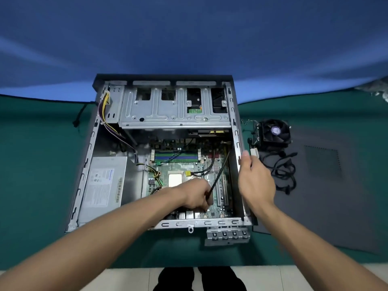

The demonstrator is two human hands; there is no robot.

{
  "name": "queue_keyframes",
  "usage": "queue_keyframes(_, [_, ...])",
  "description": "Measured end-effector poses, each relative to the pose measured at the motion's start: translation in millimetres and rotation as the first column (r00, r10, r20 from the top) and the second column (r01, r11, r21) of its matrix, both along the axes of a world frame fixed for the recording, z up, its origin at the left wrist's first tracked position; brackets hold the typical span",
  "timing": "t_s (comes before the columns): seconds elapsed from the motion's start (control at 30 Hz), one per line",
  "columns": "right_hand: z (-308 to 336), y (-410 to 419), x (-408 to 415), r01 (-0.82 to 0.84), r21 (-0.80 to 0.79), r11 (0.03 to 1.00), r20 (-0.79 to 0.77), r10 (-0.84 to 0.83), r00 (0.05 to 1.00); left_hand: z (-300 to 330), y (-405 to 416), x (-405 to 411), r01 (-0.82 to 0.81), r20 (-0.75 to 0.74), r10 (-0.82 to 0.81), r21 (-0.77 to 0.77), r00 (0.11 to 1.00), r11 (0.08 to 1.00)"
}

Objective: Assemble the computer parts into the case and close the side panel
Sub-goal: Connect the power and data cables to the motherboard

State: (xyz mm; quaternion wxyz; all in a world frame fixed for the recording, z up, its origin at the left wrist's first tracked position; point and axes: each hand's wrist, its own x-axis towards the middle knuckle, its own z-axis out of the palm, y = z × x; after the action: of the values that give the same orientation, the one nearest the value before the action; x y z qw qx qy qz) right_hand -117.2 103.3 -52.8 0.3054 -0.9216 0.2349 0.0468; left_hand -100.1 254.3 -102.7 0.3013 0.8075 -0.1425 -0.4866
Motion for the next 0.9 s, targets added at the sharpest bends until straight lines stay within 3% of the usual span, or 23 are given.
queue_keyframes(0.17, [-3.5, -0.8, 2.7, 0.205, 0.054, 0.977, -0.052, -0.202, 0.978, -9.2, -9.5, 8.4, 0.197, 0.056, -0.199, 0.043, 0.978, 0.979])
queue_keyframes(0.47, [-2.2, -0.4, 5.2, 0.187, -0.056, 0.981, -0.016, -0.188, 0.982, -11.4, -9.2, 5.1, 0.401, 0.249, -0.416, 0.110, 0.875, 0.909])
queue_keyframes(0.57, [-2.6, -0.8, 4.5, 0.178, -0.070, 0.982, -0.012, -0.179, 0.984, -12.3, -8.5, 6.6, 0.347, 0.255, -0.351, 0.062, 0.901, 0.936])
queue_keyframes(0.77, [-2.1, -0.4, 4.7, 0.189, -0.062, 0.980, 0.008, -0.189, 0.982, -12.9, -15.9, 9.7, -0.005, 0.177, 0.036, -0.171, 0.984, 0.985])
queue_keyframes(0.9, [-2.2, -0.2, 5.5, 0.200, -0.048, 0.979, 0.002, -0.200, 0.980, -12.9, -25.3, 5.9, 0.084, 0.309, -0.021, -0.193, 0.951, 0.978])
